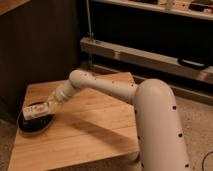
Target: Place the bottle in the ceramic bowl
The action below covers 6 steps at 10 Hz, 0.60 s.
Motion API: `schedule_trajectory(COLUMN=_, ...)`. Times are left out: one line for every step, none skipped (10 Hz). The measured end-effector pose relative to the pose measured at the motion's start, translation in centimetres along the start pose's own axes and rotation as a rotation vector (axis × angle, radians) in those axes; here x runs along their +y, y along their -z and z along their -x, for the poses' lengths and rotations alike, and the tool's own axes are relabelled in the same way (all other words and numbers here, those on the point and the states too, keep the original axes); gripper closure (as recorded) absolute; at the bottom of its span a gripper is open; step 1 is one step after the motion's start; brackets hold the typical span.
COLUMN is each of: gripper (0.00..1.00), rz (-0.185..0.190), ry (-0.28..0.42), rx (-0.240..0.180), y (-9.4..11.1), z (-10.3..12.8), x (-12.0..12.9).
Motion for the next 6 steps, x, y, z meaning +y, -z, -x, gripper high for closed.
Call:
schedule_trajectory(gripper=0.95, rz=0.01, ry=0.001, rx=0.005, y=-0.5, z=0.2, x=0.2)
schedule_trajectory(gripper=0.87, rz=0.017, ry=-0.001, rx=0.013, y=-0.7, z=0.2, x=0.3)
schedule_trajectory(gripper=0.75, rz=0.023, ry=-0.005, rx=0.029, y=-0.9, z=-0.2, x=0.4)
schedule_trajectory(gripper=0.65, rz=0.029, ry=-0.005, rx=0.043, y=-1.1, z=-0.4, x=0.5)
schedule_trajectory(gripper=0.57, rz=0.034, ry=-0.001, rx=0.055, y=-1.3, z=-0.4, x=0.6)
schedule_trajectory(gripper=0.45, rz=0.041, ry=0.007, rx=0.076, y=-1.7, z=-0.2, x=0.7)
